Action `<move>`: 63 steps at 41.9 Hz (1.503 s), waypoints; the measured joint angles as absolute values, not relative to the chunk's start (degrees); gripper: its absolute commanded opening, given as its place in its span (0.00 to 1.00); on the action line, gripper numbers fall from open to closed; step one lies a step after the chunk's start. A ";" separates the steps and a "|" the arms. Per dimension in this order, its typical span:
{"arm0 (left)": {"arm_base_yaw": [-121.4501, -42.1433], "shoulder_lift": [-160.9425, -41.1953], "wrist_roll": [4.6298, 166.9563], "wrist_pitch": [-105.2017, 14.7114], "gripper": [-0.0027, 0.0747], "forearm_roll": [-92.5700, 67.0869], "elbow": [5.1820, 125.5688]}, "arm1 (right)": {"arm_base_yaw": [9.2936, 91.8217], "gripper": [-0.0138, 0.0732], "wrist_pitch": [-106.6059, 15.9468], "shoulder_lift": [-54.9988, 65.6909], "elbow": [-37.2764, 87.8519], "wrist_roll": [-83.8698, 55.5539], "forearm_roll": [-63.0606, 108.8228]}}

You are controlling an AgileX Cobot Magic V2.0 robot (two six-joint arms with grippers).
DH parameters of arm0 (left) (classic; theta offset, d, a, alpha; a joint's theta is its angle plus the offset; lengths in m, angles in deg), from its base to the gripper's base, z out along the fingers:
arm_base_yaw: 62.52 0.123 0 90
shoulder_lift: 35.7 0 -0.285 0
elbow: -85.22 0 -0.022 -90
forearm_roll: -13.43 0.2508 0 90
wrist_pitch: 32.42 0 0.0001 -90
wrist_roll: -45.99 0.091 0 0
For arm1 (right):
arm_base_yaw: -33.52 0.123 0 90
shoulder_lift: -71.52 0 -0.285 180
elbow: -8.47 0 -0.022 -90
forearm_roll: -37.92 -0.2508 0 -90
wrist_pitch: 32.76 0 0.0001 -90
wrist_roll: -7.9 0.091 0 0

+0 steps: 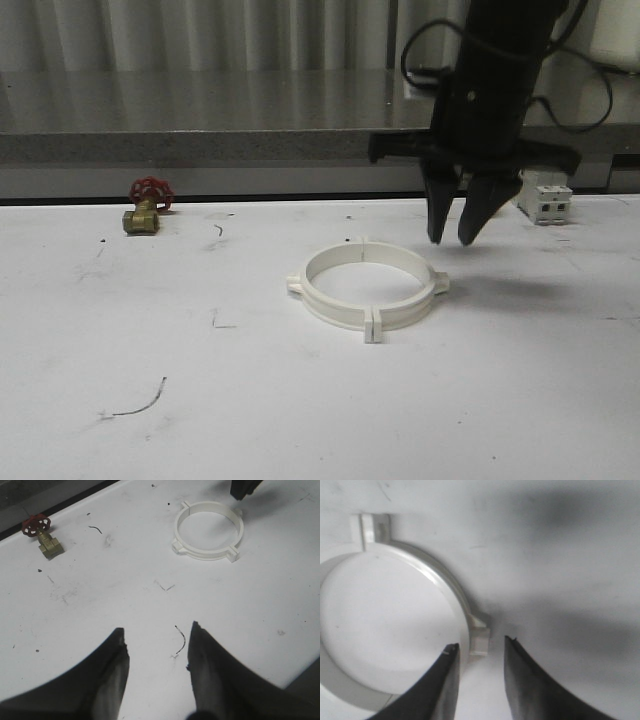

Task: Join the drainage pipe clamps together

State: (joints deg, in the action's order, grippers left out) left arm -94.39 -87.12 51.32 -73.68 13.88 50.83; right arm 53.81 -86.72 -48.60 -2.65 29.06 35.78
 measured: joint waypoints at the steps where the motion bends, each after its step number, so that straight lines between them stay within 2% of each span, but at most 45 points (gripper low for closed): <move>1: -94.39 -87.12 51.32 -73.68 0.40 13.88 50.83 | 53.65 0.46 -87.01 -47.95 -2.65 27.66 35.94; 7: -94.39 -87.12 51.32 -73.68 0.40 13.88 50.83 | 52.11 0.46 -87.58 -40.45 -1.87 15.60 35.74; 13: -94.39 -87.12 51.32 -73.68 0.40 13.88 50.83 | 49.30 0.46 -85.49 -31.45 2.18 9.13 35.71; 25: -94.39 -87.12 51.32 -73.68 0.40 13.88 50.83 | 44.03 0.46 -75.92 -5.79 21.62 7.35 37.92; 40: -94.39 -87.12 51.32 -73.68 0.40 13.88 50.83 | 43.52 0.46 -74.01 23.66 42.75 7.22 35.96; 48: -94.39 -87.12 51.32 -73.68 0.40 13.88 50.83 | 43.52 0.46 -74.66 32.44 45.26 7.20 35.15; 56: -94.39 -87.12 51.32 -73.68 0.40 13.88 50.83 | 43.52 0.45 -76.05 33.74 45.37 7.10 34.53; 59: -94.39 -87.12 51.32 -73.68 0.40 13.88 50.83 | 43.52 0.40 -76.41 33.74 45.40 7.10 33.57; 63: -94.39 -87.12 51.32 -73.68 0.40 13.88 50.83 | 43.52 0.24 -76.64 33.74 45.40 7.10 32.43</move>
